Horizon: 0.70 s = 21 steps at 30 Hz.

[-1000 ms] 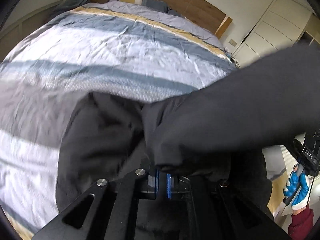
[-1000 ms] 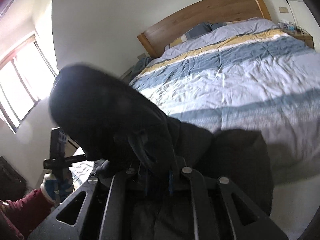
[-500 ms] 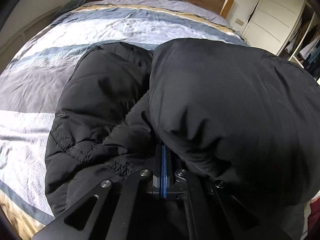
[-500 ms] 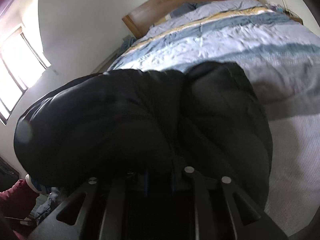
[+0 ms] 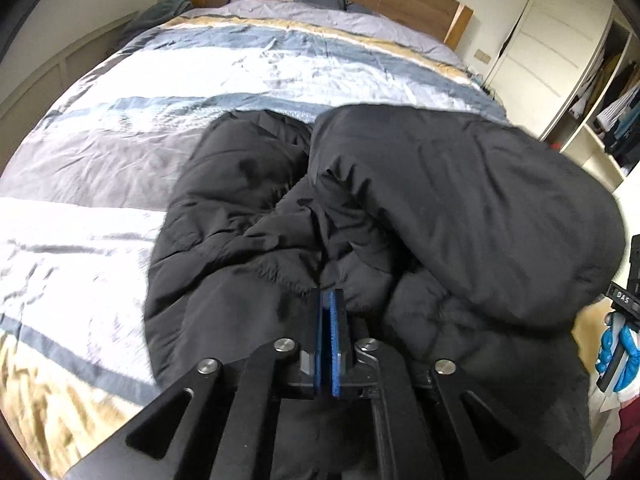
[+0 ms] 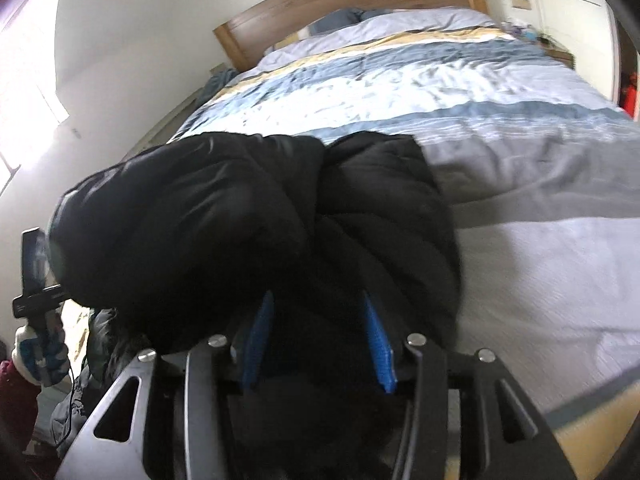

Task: Fold large clothes
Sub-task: 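Lift the hood and collar with both grippers and fold toward the hem, then press and smooth the folded coat bundle with both open grippers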

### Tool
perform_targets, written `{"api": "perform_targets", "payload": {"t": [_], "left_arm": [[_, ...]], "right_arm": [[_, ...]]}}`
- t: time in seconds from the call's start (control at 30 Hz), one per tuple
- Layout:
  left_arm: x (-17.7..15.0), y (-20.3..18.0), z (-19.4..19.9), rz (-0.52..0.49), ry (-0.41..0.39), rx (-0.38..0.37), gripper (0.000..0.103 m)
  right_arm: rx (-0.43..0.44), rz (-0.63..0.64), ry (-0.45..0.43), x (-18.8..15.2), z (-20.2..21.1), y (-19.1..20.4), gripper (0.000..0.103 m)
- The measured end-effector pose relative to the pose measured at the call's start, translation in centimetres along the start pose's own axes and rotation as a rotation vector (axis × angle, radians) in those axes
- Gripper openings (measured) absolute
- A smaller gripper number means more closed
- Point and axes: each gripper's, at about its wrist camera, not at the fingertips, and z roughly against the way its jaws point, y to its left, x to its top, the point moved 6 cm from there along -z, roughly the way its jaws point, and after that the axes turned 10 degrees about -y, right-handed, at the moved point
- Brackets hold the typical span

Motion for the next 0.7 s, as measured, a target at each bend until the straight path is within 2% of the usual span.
{"api": "perform_targets", "payload": {"t": [0.07, 0.13, 0.17, 0.37, 0.43, 0.7], "left_arm": [[0.4, 0.4, 1.8, 0.012, -0.030, -0.011, 0.025], [1.2, 0.6, 3.1, 0.016, -0.063, -0.009, 0.045], [1.8, 0.6, 3.5, 0.017, -0.078, -0.005, 0.048], [5.4, 0.1, 3.1, 0.045, -0.123, -0.020, 0.055], [7.1, -0.8, 2.1, 0.039, -0.125, -0.030, 0.056], [12.0, -5.3, -4.3, -0.010, -0.084, -0.040, 0.056]], "right_arm": [[-0.009, -0.015, -0.030, 0.8, 1.8, -0.2, 0.044], [-0.016, -0.013, -0.059, 2.0, 3.1, 0.1, 0.044], [-0.019, -0.005, -0.071, 2.9, 3.5, 0.4, 0.044], [-0.010, 0.044, -0.100, 7.3, 1.8, 3.7, 0.048], [0.017, 0.065, -0.101, 8.8, -0.1, 5.3, 0.052], [0.094, 0.177, -0.031, 12.0, -8.8, 11.2, 0.054]]}}
